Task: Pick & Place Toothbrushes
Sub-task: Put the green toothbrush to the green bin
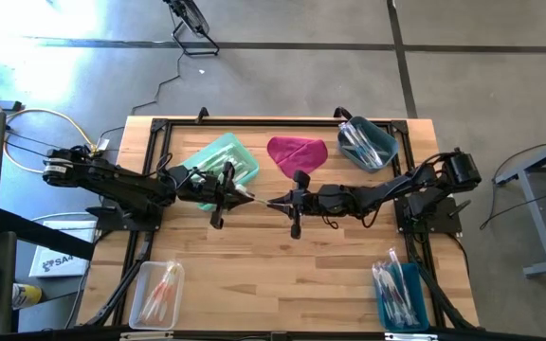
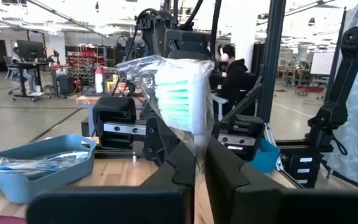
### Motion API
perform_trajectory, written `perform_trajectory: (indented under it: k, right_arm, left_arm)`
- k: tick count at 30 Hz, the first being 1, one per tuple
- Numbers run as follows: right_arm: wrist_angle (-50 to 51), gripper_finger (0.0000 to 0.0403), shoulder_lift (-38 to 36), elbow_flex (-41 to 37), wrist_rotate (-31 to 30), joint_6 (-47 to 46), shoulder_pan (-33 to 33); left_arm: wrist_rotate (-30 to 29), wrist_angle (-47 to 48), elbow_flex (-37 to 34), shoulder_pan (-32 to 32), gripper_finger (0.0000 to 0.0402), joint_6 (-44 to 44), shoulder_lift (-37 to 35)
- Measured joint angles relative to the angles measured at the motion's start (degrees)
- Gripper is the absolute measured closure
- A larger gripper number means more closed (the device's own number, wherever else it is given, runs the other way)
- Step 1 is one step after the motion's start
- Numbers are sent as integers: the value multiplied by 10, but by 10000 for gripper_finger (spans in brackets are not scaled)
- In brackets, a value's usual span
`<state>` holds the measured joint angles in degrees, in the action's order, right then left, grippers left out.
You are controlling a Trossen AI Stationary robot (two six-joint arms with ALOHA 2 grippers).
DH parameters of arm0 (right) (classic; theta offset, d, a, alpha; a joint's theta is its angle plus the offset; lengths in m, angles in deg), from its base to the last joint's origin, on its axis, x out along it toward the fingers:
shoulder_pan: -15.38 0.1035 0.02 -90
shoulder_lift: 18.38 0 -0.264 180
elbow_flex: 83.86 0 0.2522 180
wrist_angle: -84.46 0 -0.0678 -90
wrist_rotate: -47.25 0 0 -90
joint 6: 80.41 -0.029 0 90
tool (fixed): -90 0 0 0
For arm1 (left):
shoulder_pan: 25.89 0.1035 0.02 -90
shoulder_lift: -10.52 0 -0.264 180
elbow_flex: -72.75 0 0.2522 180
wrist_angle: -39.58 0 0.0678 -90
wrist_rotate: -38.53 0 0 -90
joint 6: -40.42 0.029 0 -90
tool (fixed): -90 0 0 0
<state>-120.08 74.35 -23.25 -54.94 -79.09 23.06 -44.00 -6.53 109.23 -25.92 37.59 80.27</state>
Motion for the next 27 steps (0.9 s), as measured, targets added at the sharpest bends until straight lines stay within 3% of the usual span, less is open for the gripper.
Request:
perform_trajectory:
  k: [7, 22, 27]
  right_arm:
    - [3, 365, 0, 0, 5, 0, 0]
    - [18, 186, -19, 0, 3, -30, 15]
    - [67, 137, -60, 0, -36, -45, 15]
  left_arm:
    - [0, 1, 0, 0, 379, 0, 0]
    - [-4, 9, 0, 1, 390, 0, 0]
    - [-5, 12, 0, 9, 390, 8, -8]
